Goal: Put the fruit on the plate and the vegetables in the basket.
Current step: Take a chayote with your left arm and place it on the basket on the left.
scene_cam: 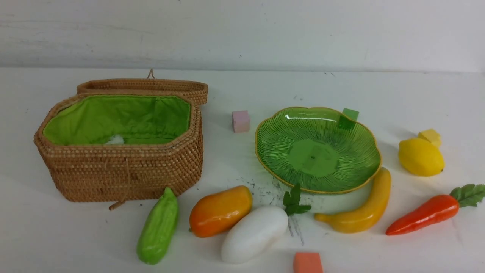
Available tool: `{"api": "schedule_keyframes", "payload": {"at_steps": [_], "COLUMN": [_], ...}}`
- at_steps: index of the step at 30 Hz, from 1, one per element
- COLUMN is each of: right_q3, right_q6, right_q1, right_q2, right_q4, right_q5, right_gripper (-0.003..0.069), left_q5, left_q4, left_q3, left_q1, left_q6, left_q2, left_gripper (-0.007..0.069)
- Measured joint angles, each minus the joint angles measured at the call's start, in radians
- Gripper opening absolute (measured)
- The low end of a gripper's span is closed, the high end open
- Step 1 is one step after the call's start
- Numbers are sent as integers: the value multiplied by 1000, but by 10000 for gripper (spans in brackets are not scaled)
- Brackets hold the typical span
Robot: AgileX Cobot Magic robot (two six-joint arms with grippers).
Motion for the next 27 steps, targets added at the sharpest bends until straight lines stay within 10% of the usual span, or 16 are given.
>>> {"api": "schedule_keyframes", "payload": {"at_steps": [14, 27], "right_q3": [4, -888], "right_q6": [228, -162], "right_q1": [1, 98], "right_q2": [0, 389], "right_q4": [485, 357], "right_q5": [-311, 688], "right_gripper": [228, 81], "left_q5": [585, 880], "left_q4": [91, 175], "left_q3": [-429, -712], "left_q1": [0, -90], "left_q6": [247, 336], "left_q2": [381, 847], "left_gripper": [-13, -13]}}
